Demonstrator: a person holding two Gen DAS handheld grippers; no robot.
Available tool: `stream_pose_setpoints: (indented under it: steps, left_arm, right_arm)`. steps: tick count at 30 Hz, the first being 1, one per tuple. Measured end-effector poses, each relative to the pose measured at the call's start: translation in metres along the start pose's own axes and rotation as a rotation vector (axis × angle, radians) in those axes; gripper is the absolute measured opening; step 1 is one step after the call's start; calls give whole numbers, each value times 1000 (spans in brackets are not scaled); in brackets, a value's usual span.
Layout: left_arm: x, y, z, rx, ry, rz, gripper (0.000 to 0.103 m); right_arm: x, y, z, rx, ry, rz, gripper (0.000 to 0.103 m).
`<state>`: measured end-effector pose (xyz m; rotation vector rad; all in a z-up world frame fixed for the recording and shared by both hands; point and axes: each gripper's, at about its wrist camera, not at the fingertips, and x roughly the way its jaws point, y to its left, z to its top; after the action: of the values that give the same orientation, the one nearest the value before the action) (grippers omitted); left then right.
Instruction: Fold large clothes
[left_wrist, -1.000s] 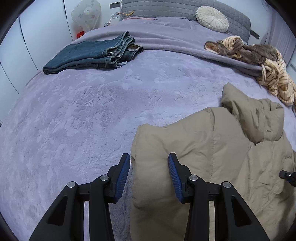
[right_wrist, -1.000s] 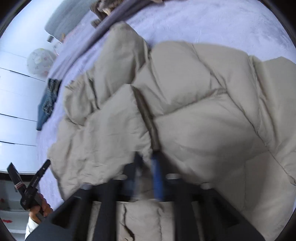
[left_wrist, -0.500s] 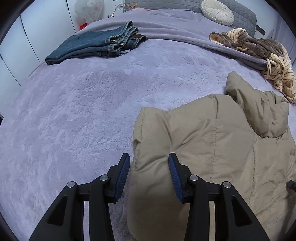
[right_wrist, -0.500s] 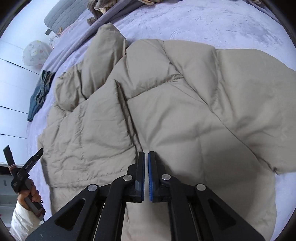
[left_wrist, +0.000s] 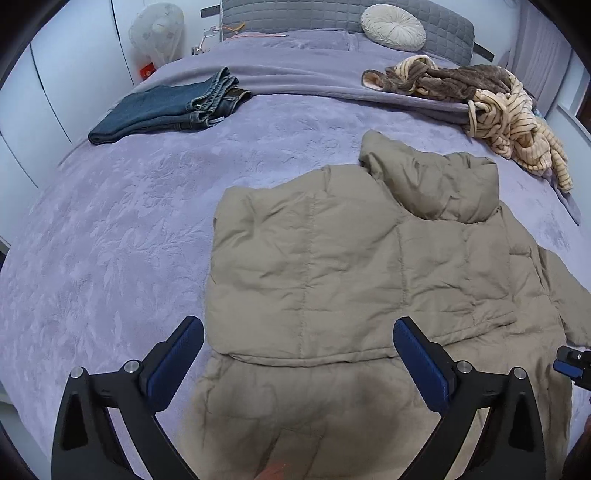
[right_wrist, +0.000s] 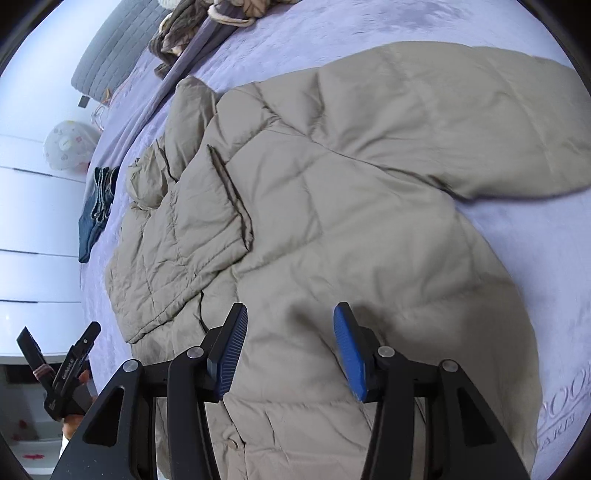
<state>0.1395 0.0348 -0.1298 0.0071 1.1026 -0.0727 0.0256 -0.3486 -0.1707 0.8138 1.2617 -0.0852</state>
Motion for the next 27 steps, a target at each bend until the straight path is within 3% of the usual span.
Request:
stream_pose_setpoints:
  steps: [8,10,12,13,17,20,23,27]
  left_arm:
    - [-5,-52,-8,38,72,-43,103]
    - [-2,-64,-9,46,89,-49,103]
    - [0,-79,-12,75,112,-67,103]
    - [2,-86,-14,91,125,-77,103]
    - [3,-116,-23,143,141,-102,103]
    - [2,-133,-26,165,146,-115,103]
    - [1,-147,-27,178,150,-129,103]
    - [3,-159,-26,189,150,-129,103]
  right_arm:
    - [-22,-32,-6,49,-52,34,82]
    - [-30,-44,-3,78,-86,58,84]
    - [-37,-61,0,122,-112,88,100]
    - [-42,-71,2,148,-129,104,103]
    - [-54,-114,11,271,-169,183,103]
    - [-65,-148,22,349,-193,161,103]
    - [-79,-192,34,462,-263,158,103]
    - [-88,-254,49,648,-357,240,103]
